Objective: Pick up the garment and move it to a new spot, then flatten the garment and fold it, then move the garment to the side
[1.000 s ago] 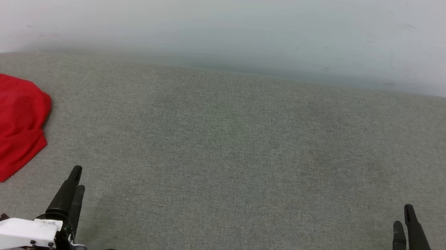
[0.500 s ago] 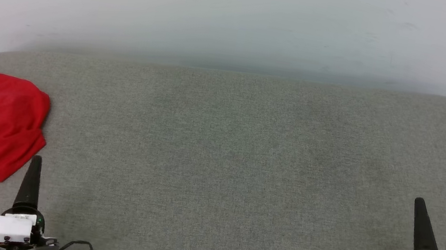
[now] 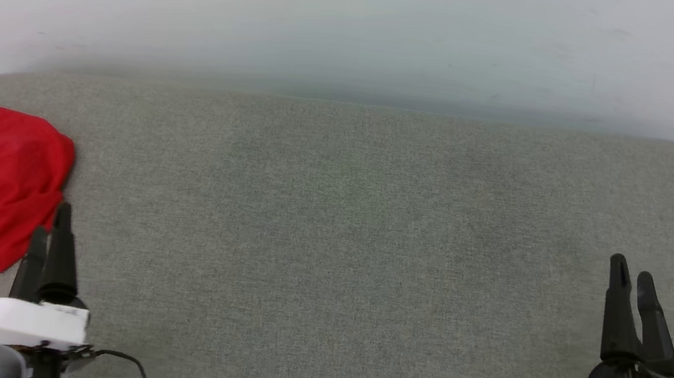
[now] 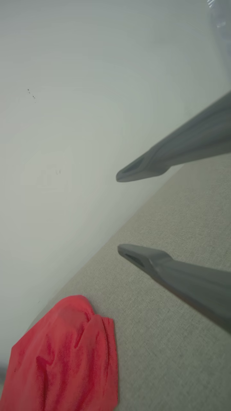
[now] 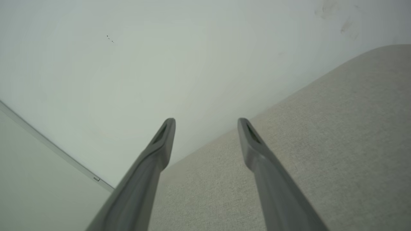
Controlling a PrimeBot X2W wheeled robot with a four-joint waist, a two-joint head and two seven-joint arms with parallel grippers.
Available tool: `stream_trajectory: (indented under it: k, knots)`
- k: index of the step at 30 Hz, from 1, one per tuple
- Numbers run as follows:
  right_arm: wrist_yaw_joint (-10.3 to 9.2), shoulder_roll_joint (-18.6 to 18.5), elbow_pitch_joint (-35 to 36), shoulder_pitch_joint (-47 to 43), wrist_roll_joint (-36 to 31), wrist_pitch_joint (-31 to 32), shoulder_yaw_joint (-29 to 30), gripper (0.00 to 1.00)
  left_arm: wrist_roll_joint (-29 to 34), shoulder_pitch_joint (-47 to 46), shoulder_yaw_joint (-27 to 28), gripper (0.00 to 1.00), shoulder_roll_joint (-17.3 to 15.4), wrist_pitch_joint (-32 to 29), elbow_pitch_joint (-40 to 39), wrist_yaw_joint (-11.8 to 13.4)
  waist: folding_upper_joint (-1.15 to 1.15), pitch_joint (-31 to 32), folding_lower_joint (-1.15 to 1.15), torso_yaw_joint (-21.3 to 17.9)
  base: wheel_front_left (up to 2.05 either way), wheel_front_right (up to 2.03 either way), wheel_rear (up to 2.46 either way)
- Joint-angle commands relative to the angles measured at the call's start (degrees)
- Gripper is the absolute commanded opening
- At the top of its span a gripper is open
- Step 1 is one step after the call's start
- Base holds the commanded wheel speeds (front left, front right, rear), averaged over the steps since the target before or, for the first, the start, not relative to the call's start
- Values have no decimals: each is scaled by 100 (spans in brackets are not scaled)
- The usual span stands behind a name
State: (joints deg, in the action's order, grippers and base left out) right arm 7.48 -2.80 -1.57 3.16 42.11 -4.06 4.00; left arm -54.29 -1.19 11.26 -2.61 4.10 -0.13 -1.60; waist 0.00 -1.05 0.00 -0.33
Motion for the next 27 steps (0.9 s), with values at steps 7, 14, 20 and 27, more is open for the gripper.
stream_trajectory:
  k: [7, 14, 20, 27]
  knots:
    - [2, -13, 310, 16, -1056, -174, -175, 100, 1676, 111, -868, 100, -43, 170, -603, 760, 0, -28, 0, -13, 0, 0, 0]
    - [2, -13, 427, -15, -1859, -291, -269, 100, 2357, 91, -1717, 100, -505, 289, -752, 1485, 0, -58, 0, -32, 0, 0, 0]
    - [2, -13, 478, -32, -2339, -374, -313, 100, 2618, 4, -2297, 100, -818, 372, -798, 1907, 0, -69, 0, -37, 0, 0, 0]
    - [1, -13, 427, -85, -3006, -480, -283, 100, 3023, -120, -3030, 100, -1173, 480, -824, 2530, 0, -92, 0, -49, 0, 0, 0]
